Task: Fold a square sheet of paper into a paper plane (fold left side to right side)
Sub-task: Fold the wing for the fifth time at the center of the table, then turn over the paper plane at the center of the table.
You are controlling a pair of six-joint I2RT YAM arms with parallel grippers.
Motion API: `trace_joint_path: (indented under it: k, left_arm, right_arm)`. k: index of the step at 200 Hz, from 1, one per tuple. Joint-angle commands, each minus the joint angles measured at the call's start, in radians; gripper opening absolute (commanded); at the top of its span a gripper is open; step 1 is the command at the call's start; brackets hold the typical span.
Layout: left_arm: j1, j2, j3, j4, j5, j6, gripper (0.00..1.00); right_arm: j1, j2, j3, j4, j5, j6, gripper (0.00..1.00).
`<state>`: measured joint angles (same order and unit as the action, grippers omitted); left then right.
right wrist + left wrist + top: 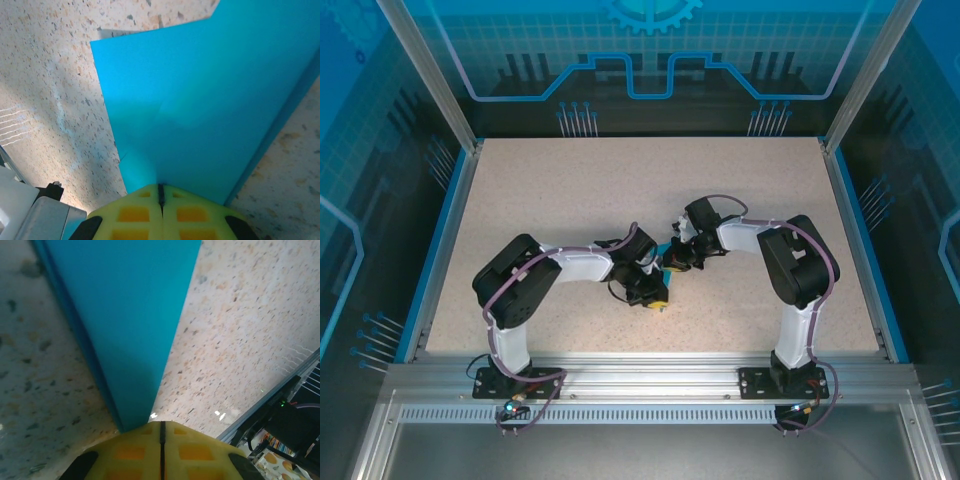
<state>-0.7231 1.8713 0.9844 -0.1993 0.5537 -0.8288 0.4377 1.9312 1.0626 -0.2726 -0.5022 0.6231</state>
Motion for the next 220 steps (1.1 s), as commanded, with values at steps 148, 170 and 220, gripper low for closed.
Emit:
trace_joint_path:
  k: [148, 170, 220]
  left_arm:
    - [-0.001, -0.266, -0.153, -0.056, -0.045, 0.055, 0.15]
    - [0.051, -0.363, -0.151, -0.089, -0.105, 0.088, 0.18]
    - [0.206, -0.534, -0.16, -0.117, -0.261, 0.127, 0.22]
  right_arm:
    - [-0.015, -0.033, 0.031, -0.06, 0.126, -0.035, 0.1]
    - [-0.011, -0.109, 0.042, -0.07, 0.174, -0.045, 0.19]
    - [0.059, -0.286, 0.05, -0.211, 0.41, -0.08, 0.38]
